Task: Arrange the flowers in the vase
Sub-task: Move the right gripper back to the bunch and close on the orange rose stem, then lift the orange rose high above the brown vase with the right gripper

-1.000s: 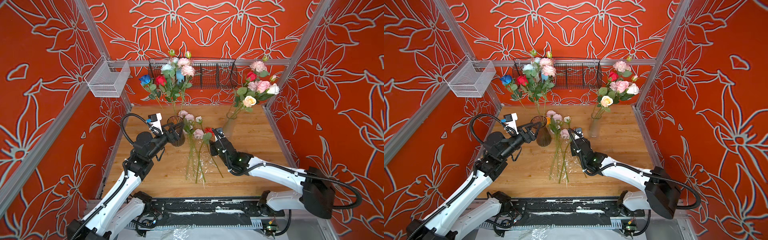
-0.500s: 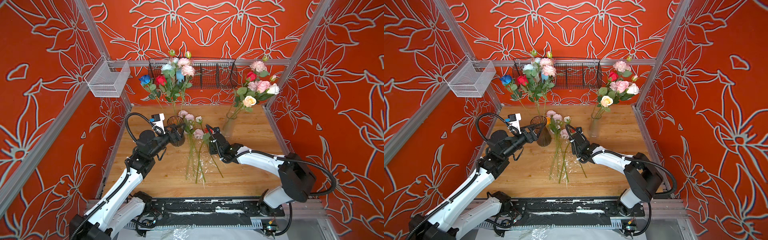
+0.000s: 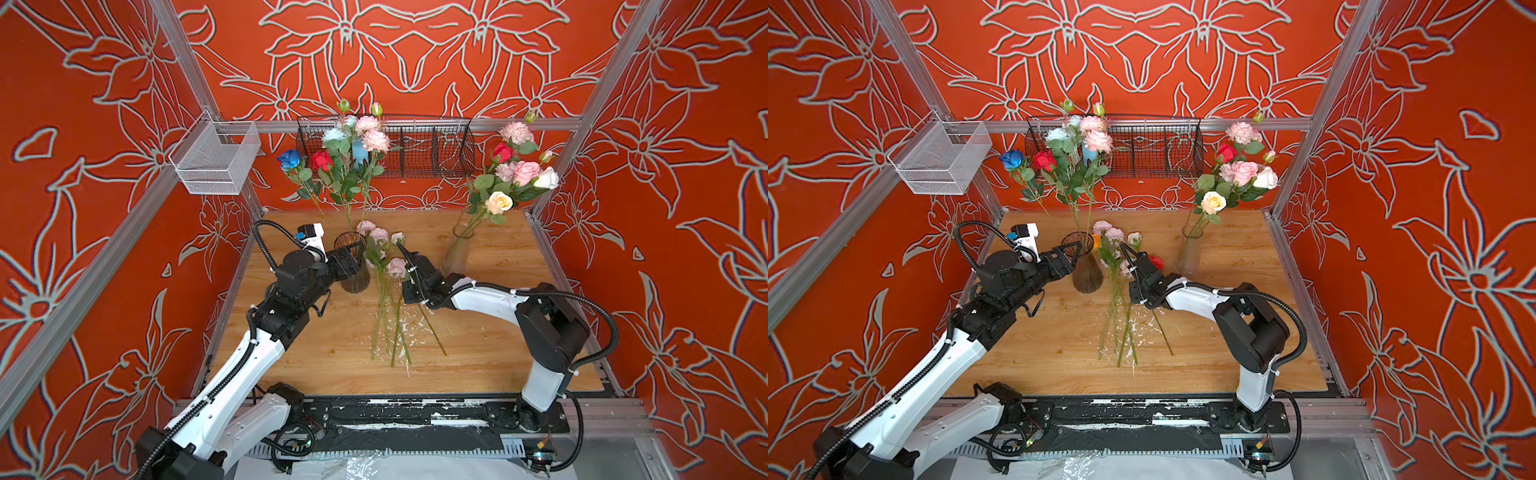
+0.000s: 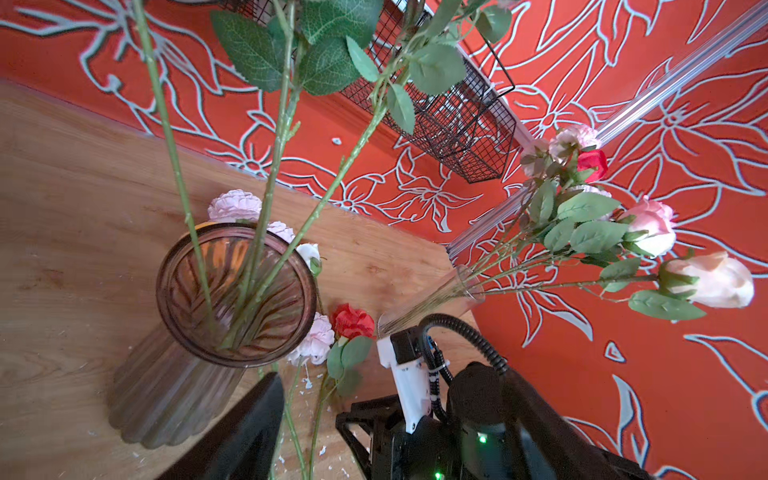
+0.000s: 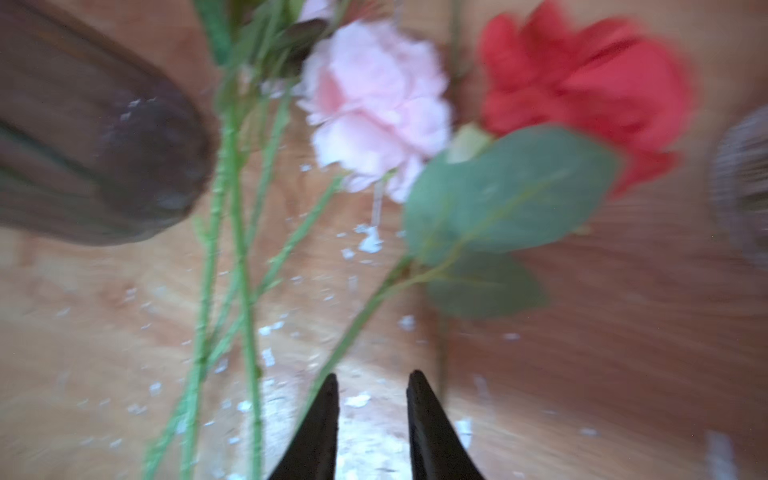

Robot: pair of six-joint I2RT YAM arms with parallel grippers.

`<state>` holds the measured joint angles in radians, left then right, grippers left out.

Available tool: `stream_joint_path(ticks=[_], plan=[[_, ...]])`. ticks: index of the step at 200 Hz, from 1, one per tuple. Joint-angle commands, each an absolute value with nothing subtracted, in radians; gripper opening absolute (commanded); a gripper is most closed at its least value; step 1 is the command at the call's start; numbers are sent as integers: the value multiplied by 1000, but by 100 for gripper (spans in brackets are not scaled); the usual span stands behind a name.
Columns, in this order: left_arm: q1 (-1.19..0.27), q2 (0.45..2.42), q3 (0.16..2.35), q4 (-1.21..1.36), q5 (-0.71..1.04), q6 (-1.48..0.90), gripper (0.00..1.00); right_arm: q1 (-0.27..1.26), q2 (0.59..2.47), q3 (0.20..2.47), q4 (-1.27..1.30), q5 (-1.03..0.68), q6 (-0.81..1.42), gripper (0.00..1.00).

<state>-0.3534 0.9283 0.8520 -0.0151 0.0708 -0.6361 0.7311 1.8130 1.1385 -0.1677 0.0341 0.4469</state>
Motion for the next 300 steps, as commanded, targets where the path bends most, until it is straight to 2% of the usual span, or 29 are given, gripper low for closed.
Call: stream_joint_path(ticks=[1,49,73,94,117,133,170,245,300], plan=[[-357,895,860,-18,51,-626,82,745,1856,1212,-179,-65,330,35],[-357,883,857,-11,50,-620,82,750,1913,1228,-136,-176,292,34],[-357,890,859,-10,65,-624,82,751,1984,1276,-179,-154,294,27],[-357,887,855,-4,63,-622,82,752,1982,1264,-155,-155,307,24],[-357,884,852,0,60,-622,82,752,1963,1260,-158,-160,313,16],[-356,883,853,0,63,-624,82,751,1919,1244,-151,-152,336,9],[-356,872,847,9,66,-621,82,753,1732,1146,-74,-122,411,4],[-357,859,822,67,104,-614,83,755,1383,960,-67,15,449,2],[-357,851,822,63,90,-608,83,756,1226,821,-30,44,476,1]])
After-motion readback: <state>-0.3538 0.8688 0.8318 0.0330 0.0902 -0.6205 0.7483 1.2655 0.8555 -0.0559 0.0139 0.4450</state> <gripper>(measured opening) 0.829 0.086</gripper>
